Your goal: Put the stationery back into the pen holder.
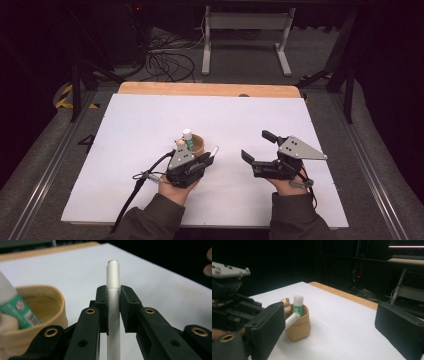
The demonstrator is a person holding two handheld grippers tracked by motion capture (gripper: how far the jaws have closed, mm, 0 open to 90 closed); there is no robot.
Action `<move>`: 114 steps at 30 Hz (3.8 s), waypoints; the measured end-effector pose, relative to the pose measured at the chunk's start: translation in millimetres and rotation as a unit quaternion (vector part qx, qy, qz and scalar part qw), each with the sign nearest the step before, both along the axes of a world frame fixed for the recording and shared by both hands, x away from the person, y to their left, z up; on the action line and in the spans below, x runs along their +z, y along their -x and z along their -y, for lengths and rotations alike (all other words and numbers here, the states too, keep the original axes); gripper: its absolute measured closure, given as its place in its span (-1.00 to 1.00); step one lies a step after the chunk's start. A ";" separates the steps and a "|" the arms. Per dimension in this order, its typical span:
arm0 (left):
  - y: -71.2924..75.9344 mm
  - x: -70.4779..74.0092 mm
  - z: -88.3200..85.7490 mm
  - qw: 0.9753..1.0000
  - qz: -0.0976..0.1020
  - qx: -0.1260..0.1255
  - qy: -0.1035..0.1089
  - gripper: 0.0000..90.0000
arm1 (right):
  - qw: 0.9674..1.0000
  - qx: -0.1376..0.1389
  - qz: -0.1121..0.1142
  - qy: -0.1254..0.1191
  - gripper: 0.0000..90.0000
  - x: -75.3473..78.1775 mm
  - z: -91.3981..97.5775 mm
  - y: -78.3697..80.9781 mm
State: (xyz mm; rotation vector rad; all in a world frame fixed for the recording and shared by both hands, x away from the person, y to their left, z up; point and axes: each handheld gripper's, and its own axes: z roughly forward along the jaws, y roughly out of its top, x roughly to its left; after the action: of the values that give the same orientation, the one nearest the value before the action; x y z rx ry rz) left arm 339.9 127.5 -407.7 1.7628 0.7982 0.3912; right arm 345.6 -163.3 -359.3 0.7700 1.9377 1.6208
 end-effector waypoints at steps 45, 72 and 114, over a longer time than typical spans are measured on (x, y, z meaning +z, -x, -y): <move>-1.1 41.8 23.1 0.995 0.080 -0.038 0.053 0.73 | 0.990 0.119 -0.072 -0.029 0.16 -28.0 -49.7 -4.1; 2.1 44.6 19.3 0.993 0.077 -0.052 0.066 0.71 | 0.988 0.111 -0.099 -0.039 0.74 -35.8 -50.4 -7.8; 14.5 29.0 -62.8 0.994 0.087 -0.047 -0.046 -0.26 | 0.999 0.048 -0.016 0.003 0.75 -32.7 -59.0 -2.2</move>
State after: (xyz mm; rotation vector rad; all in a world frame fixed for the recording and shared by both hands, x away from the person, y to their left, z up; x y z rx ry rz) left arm 325.4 190.4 -378.7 1.8159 0.5784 0.5184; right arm 347.8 -104.3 -392.1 0.7140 2.0302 1.6670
